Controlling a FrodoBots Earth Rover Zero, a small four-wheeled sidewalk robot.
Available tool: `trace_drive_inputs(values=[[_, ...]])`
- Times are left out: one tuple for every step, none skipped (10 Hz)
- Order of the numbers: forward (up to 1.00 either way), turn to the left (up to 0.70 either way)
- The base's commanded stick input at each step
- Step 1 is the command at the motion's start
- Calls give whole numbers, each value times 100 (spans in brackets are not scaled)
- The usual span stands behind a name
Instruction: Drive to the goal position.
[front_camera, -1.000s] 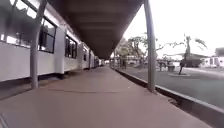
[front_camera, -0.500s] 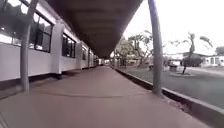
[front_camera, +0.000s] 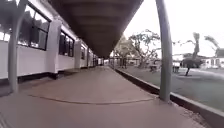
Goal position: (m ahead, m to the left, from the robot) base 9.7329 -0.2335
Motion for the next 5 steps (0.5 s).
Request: trace_drive_inputs(values=[[70, 0], [70, 0], [70, 0], [70, 0], [70, 0]])
